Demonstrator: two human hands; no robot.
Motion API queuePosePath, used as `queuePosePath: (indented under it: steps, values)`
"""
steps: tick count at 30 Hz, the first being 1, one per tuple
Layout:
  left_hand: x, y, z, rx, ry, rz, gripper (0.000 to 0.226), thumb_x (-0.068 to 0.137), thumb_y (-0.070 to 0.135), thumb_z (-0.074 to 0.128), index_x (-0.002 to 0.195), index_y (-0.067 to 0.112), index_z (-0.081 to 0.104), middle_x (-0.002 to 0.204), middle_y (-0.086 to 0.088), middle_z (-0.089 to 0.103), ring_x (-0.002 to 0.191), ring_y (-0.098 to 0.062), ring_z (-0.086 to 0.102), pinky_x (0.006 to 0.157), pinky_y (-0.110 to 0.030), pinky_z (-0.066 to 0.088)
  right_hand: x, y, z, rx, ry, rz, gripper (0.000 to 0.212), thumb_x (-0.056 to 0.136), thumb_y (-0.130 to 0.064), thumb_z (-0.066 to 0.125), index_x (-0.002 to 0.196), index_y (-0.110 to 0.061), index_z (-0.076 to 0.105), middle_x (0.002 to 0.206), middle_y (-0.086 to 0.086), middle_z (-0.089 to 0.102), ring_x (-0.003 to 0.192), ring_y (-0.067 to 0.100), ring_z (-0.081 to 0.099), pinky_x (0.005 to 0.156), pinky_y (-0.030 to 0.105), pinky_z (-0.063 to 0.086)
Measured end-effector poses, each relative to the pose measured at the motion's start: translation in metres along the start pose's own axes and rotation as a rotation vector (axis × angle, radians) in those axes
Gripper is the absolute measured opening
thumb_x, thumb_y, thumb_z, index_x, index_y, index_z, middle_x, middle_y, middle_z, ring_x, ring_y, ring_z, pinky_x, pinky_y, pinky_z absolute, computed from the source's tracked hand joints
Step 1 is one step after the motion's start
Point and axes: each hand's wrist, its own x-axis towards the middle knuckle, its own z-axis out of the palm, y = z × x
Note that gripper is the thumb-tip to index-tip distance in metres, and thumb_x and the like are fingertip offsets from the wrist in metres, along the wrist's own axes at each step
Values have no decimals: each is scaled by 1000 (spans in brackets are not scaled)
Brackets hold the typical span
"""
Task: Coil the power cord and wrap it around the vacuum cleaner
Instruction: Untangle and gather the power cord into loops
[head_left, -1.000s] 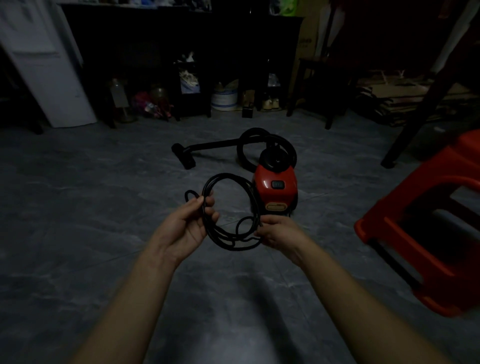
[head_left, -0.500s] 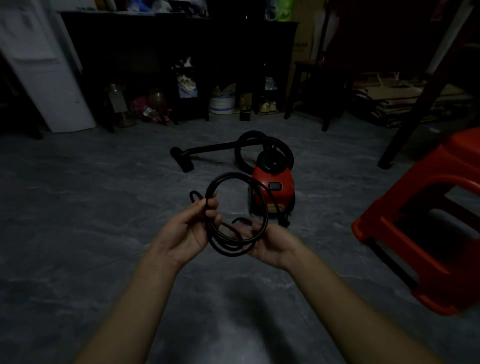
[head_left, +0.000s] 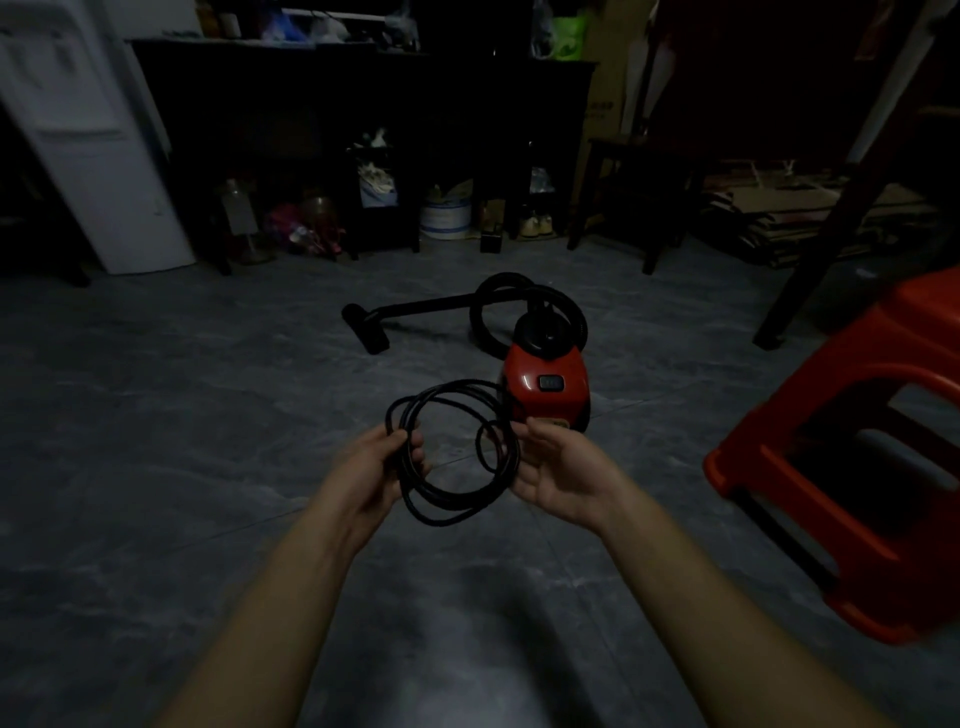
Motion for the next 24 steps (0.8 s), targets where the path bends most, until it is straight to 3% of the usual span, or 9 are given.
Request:
queuePosePath:
  steps: [3, 7, 11, 15, 19, 21, 24]
  values:
    - [1, -4, 0, 96, 41, 13, 22, 102, 3, 42, 98, 3, 63, 73, -5, 60, 61, -14, 57, 71, -33, 54, -1, 4, 6, -187, 32, -37, 16, 96, -18, 60, 102, -9, 72, 104, 7, 75, 99, 19, 71, 82, 31, 55]
    - [0, -8, 4, 265, 104, -31, 21, 101, 4, 38, 98, 4, 59, 66, -6, 57, 58, -20, 53, 67, -38, 52, 3, 14, 11, -421, 130, -174, 21, 96, -4, 59, 115, -1, 66, 94, 10, 74, 83, 16, 74, 78, 31, 56]
    - [0, -9, 5, 323, 120, -84, 19, 98, 13, 42, 84, 8, 54, 55, -4, 48, 51, -20, 47, 62, -38, 49, 3, 16, 13, -518, 146, -245, 17, 95, -4, 58, 109, -2, 69, 91, 9, 72, 79, 14, 71, 62, 20, 54]
    - [-6, -11, 5, 551, 111, 46, 17, 94, 17, 63, 81, 6, 62, 55, -5, 51, 50, -19, 55, 70, -45, 59, 1, 15, 13, -589, 95, -282, 14, 90, -11, 68, 103, -8, 72, 90, 4, 72, 80, 12, 68, 70, 22, 54]
    - [-1, -15, -7, 692, 174, 172, 18, 89, 18, 71, 76, 6, 66, 64, -10, 65, 63, -28, 68, 66, -43, 62, 6, 15, 6, -744, 151, -391, 29, 87, -10, 73, 115, -6, 69, 90, 3, 72, 77, 10, 69, 69, 20, 53]
    - [-2, -16, -8, 840, 207, 256, 14, 82, 20, 77, 86, 13, 65, 75, -6, 70, 72, -24, 70, 71, -42, 61, 10, 13, 2, -844, 181, -466, 32, 86, -10, 74, 117, -7, 69, 96, 4, 72, 85, 14, 70, 74, 24, 56]
    - [-5, -16, -5, 887, 143, 362, 34, 79, 9, 77, 107, 17, 58, 86, 2, 69, 79, -13, 68, 72, -33, 58, 11, 10, -3, -947, 186, -531, 28, 85, -9, 74, 113, -11, 71, 101, 3, 74, 96, 17, 71, 88, 32, 59]
